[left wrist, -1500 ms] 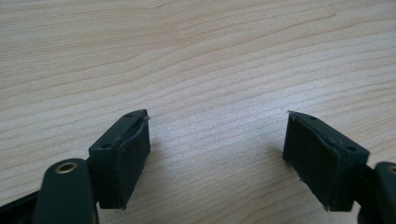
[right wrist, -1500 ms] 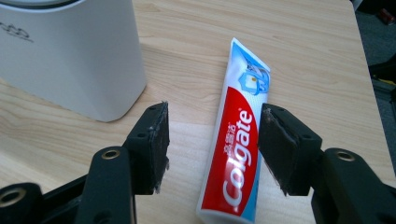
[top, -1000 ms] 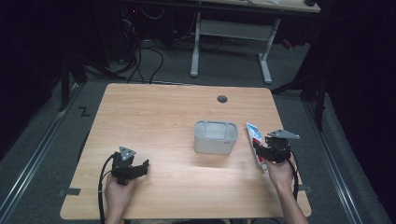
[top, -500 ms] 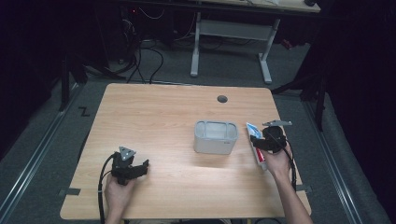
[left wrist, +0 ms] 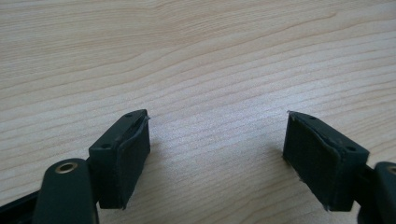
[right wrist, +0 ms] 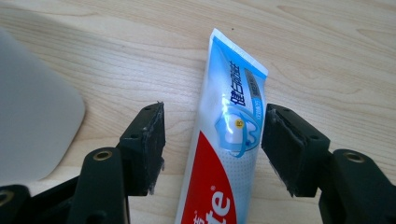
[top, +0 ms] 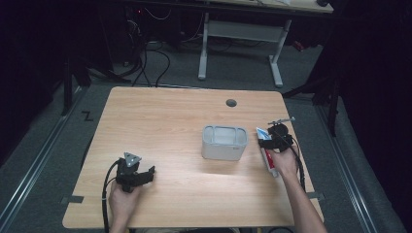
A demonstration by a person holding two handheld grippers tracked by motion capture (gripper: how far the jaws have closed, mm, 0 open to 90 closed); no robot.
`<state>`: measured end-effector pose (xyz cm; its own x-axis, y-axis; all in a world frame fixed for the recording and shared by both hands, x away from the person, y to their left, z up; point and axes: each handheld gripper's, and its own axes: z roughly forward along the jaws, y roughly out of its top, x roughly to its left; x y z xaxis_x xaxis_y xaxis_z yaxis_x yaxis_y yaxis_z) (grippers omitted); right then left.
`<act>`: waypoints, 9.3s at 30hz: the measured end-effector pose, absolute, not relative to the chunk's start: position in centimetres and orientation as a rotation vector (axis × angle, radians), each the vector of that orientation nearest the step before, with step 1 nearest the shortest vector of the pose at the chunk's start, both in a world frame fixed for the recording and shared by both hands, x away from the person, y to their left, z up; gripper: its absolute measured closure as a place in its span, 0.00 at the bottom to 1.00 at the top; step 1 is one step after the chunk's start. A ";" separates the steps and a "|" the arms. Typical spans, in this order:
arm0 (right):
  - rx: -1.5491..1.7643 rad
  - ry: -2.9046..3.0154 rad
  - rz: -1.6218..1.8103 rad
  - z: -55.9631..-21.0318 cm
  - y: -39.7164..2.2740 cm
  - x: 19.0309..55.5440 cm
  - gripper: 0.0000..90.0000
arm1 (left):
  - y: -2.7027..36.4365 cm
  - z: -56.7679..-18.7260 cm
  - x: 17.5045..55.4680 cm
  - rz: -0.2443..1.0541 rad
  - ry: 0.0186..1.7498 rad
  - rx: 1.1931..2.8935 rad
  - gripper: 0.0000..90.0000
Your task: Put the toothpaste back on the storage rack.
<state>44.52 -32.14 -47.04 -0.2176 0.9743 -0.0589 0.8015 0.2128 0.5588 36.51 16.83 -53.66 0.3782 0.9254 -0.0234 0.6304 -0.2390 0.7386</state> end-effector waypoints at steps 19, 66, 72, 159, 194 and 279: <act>1.720 2.132 0.415 -48.5 -31.9 47.1 0.45 | 16.8 -53.7 36.5 0.564 1.337 1.970 0.26; 1.773 2.332 0.526 -49.1 -31.7 47.8 0.77 | 16.8 -53.7 36.5 0.561 1.336 1.969 0.26; 1.736 2.345 0.560 -48.6 -31.4 47.5 0.77 | 16.8 -53.7 36.5 0.562 1.336 1.970 0.26; 1.417 2.213 0.937 -40.3 -33.1 39.8 0.77 | 16.7 -53.7 37.0 0.568 1.335 1.973 0.27; 1.212 2.220 1.241 -36.0 -29.5 39.0 0.77 | 16.7 -53.7 36.8 0.571 1.338 1.973 0.27; 1.038 2.244 1.298 -36.2 -19.5 46.3 0.77 | 16.7 -53.7 36.8 0.572 1.349 1.961 0.27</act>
<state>46.29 -19.45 -36.18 -0.6715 0.7386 0.0600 0.4203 0.3129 0.8517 36.75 16.75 -53.67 0.3664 0.9302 -0.0212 0.6316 -0.2319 0.7398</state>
